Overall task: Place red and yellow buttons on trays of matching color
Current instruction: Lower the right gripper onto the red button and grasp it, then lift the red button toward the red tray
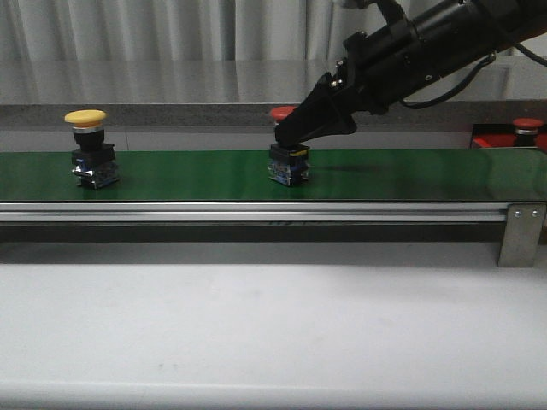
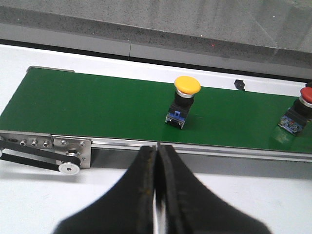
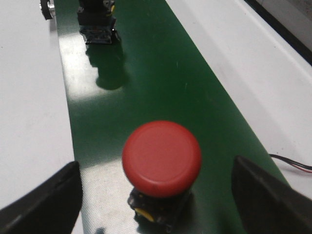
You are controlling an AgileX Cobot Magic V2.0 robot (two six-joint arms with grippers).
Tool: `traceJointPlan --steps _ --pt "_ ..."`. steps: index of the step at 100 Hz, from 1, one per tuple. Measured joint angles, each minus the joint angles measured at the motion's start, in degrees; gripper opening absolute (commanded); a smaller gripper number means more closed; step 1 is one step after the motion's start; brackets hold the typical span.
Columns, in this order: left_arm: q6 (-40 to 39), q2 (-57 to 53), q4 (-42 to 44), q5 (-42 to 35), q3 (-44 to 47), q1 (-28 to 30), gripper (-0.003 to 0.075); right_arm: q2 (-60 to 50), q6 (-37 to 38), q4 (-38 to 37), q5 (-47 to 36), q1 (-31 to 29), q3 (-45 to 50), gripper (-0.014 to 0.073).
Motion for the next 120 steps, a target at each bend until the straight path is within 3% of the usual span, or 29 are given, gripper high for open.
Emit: traceJointPlan --steps 33,42,59,66,93,120 --pt "0.09 0.0 0.0 0.0 0.0 0.0 -0.002 1.7 -0.61 0.57 -0.66 0.0 0.0 0.0584" --pt "0.09 0.0 0.0 0.0 0.0 0.0 -0.002 1.84 -0.61 0.6 -0.74 0.0 0.0 0.0488" --pt "0.09 0.0 0.0 0.0 0.0 0.0 -0.002 1.94 -0.61 0.81 -1.65 0.0 0.0 0.023" --pt "0.09 0.0 0.0 0.0 0.0 0.0 -0.002 1.94 -0.61 0.81 -1.74 0.0 0.0 0.0172" --pt "0.09 0.0 0.0 0.0 0.0 0.0 -0.002 0.0 1.12 0.8 -1.74 -1.99 0.0 0.0162" --pt "0.09 0.0 0.0 0.0 0.0 0.0 -0.002 -9.0 3.83 0.8 -1.63 -12.48 0.0 0.0162"
